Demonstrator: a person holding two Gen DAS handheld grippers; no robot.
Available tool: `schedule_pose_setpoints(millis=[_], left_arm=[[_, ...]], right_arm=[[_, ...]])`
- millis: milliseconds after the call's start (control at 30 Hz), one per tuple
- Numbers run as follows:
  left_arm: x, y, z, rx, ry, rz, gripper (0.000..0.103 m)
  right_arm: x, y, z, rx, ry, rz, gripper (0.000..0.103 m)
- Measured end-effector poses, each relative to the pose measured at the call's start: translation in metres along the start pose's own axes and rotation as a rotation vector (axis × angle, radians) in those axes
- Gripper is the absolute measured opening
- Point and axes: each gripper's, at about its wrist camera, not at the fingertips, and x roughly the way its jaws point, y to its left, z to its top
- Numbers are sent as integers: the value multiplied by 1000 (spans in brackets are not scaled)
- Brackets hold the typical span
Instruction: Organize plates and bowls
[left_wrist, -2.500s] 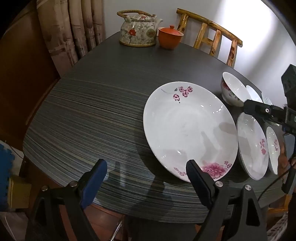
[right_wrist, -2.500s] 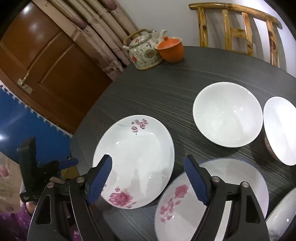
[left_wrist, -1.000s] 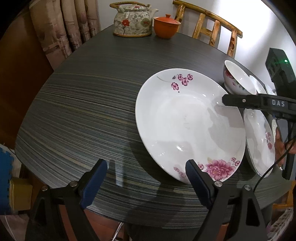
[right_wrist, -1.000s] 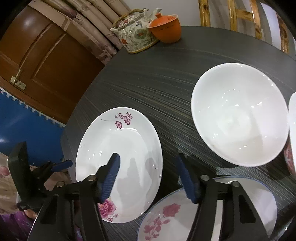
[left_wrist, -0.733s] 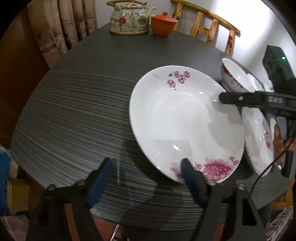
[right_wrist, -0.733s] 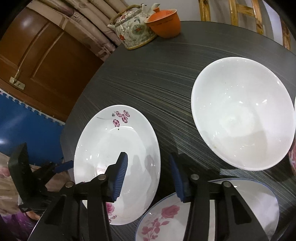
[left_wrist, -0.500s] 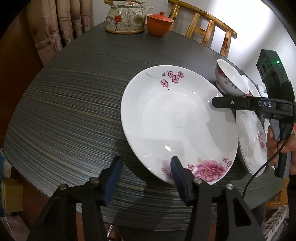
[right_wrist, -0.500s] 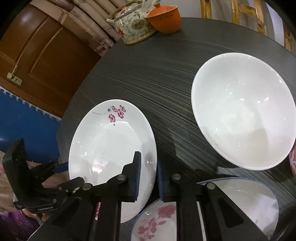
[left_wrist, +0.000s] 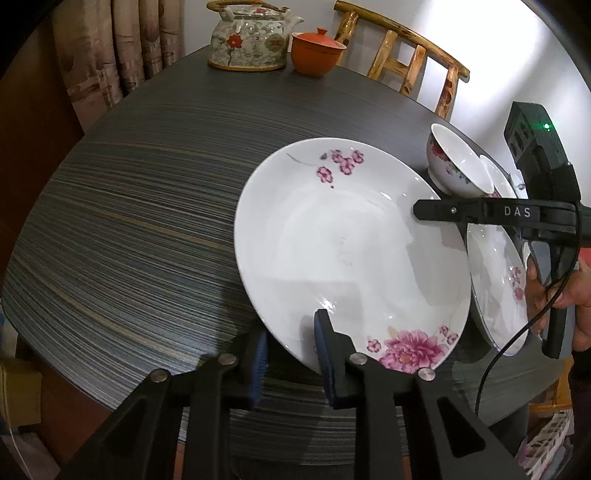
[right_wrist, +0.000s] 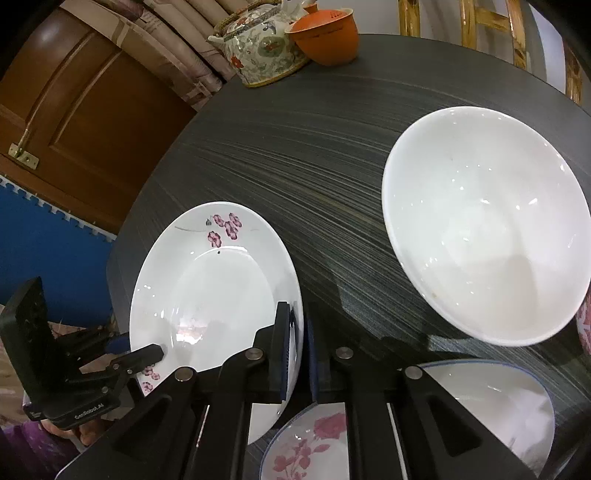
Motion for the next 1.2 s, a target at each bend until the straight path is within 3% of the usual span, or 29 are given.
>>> schedule_pose_setpoints(millis=[333, 867, 1200], left_arm=[[0, 14, 6, -38, 0, 23, 20], [-8, 74, 22, -179, -20, 88, 16], [-10, 77, 23, -211, -10, 104, 16]], right_arm=[[6, 6, 2, 5, 1, 1, 9], [26, 40, 25, -2, -14, 66, 8], [36, 40, 30, 31, -14, 81, 10]])
